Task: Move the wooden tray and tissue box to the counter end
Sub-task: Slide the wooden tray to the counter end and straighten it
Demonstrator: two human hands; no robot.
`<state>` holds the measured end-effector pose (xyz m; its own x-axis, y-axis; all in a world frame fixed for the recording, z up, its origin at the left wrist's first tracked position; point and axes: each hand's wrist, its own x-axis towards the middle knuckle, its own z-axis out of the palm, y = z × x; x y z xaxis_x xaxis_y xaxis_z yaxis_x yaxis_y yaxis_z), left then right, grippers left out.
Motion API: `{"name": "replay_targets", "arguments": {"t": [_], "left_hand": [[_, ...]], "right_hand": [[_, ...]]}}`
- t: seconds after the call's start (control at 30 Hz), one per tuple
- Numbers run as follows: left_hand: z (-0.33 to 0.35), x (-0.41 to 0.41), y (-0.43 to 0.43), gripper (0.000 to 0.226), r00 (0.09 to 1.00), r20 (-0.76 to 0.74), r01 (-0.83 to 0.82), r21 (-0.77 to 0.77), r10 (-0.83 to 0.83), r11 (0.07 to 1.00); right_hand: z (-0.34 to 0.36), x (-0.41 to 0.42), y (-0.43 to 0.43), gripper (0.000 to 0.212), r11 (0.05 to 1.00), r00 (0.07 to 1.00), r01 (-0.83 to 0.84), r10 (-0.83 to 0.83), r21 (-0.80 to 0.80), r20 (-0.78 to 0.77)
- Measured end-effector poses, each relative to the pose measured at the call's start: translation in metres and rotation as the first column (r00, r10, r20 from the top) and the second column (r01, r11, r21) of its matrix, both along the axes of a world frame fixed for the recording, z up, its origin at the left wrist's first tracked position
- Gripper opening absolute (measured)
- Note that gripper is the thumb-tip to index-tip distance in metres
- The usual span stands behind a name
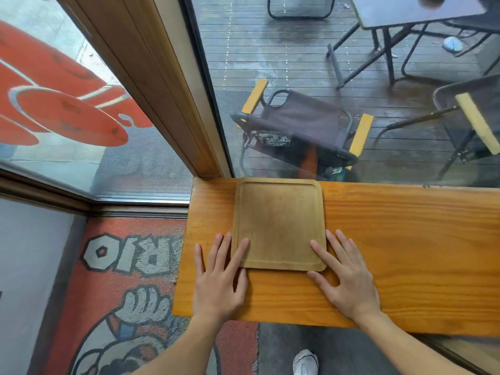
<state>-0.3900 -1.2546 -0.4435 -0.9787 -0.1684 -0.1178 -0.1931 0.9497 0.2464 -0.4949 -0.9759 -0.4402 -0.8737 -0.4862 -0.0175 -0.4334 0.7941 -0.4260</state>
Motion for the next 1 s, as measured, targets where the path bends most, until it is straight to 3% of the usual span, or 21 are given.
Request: {"name": "replay_targets", "arguments": {"t": [0.83,1.0], "left_hand": [[-0.004,0.002,-0.002,0.075,0.999,-0.005,0.031,-0.015,-0.031,0.999],[0.012,-0.001,0.0,0.069,0.997,0.067,0.024,0.026,-0.025,0.999]], "right_hand": [[-0.002,0.005,-0.003,0.061,0.996,1.0,-0.02,0.019,0.092,0.009],[0.012,0.003,-0.004,0.064,0.988,0.991,-0.033,0.012,0.149,0.136]]}}
